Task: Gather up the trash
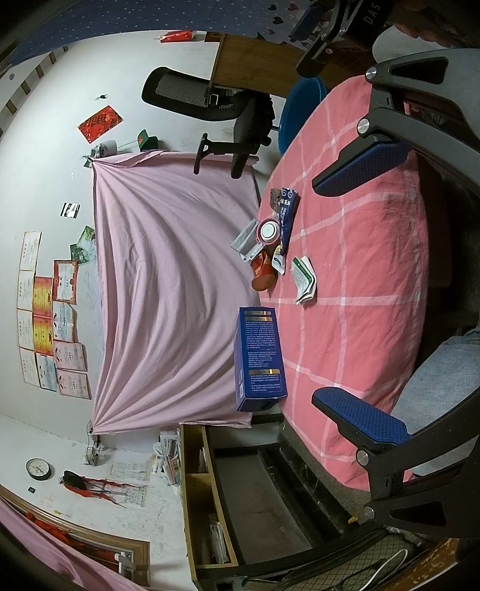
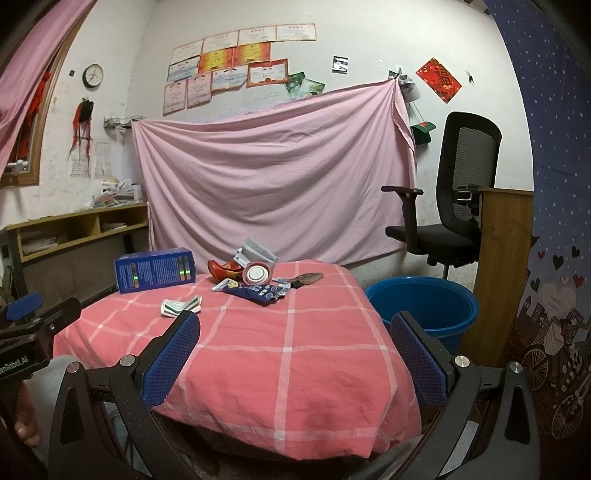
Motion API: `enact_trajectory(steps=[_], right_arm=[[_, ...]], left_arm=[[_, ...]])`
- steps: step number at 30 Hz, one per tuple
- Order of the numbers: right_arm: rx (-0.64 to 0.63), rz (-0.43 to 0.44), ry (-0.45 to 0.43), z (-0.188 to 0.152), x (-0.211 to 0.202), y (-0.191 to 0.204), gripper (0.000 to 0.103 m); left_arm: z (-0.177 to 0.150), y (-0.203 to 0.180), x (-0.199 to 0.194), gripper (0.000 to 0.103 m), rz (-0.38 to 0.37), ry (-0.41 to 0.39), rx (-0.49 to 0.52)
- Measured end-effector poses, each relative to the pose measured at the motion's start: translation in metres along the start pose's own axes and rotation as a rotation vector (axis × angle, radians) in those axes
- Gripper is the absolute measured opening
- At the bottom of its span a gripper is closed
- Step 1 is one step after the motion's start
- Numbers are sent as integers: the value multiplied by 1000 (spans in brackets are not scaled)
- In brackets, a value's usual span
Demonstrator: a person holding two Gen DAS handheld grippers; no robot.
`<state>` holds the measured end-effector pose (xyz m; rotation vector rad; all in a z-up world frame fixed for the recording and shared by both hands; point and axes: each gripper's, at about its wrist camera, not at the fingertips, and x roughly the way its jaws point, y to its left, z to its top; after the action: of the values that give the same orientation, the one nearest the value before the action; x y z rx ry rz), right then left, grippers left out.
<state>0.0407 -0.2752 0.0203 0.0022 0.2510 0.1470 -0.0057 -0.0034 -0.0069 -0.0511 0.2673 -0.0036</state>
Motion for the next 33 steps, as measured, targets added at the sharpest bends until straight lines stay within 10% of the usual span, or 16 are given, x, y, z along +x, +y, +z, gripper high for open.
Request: enact_trajectory(steps=[33], right_arm=[[1,1,3,-1,1,-2,103]], left_arm=[[2,4,2,101,-1,0,-7]])
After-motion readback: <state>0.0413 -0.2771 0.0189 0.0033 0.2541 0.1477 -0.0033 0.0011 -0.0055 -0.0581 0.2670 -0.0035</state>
